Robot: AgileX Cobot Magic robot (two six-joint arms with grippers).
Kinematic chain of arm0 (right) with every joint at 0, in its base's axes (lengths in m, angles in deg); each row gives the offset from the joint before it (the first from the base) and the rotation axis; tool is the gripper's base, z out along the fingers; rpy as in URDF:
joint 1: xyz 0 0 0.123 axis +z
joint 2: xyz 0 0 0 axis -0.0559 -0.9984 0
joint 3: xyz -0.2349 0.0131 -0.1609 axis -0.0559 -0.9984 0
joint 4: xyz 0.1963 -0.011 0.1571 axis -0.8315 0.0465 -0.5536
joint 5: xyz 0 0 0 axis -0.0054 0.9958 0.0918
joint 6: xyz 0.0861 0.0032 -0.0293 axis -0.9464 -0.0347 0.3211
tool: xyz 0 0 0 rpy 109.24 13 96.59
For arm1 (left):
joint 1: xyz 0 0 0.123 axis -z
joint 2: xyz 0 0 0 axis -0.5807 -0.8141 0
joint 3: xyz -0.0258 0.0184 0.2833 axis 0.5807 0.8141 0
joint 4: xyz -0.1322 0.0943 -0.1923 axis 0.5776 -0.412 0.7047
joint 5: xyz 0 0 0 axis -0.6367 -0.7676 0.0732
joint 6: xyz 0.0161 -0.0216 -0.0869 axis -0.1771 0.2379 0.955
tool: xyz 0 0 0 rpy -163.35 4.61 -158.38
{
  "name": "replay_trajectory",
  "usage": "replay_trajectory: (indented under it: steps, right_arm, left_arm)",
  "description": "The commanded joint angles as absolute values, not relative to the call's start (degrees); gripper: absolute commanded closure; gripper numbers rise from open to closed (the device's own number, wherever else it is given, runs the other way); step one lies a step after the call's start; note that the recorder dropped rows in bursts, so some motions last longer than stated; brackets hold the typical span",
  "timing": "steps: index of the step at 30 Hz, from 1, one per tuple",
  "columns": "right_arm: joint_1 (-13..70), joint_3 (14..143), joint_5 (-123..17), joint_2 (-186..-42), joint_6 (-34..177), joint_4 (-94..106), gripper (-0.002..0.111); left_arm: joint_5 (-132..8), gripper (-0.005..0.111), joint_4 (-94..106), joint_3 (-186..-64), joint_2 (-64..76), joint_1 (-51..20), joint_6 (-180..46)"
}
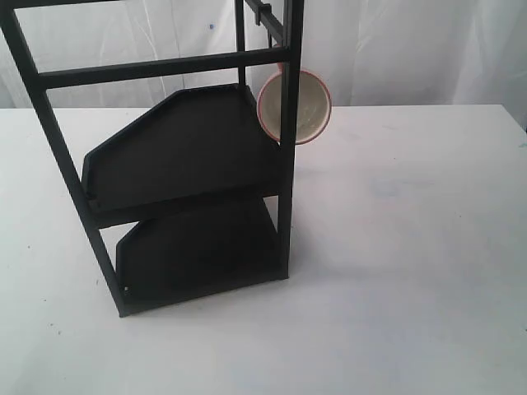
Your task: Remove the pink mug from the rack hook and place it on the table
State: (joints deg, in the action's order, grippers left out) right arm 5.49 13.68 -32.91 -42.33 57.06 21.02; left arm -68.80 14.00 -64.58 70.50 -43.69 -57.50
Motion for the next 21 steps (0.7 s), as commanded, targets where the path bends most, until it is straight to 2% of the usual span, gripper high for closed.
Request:
replay_trajectory:
  steps: [1, 21]
  right_arm:
    - [5.5, 13.5, -33.4, -42.2, 57.7, 21.6, 0.108]
    - [5.5, 13.5, -73.1, -42.2, 56.7, 20.4, 0.108]
  left_arm:
    - [-69.1, 0.107, 14.4, -64.4, 70.9, -43.4, -57.3]
    - [-69.1, 0.107, 14.4, -64.4, 70.9, -43.4, -57.3]
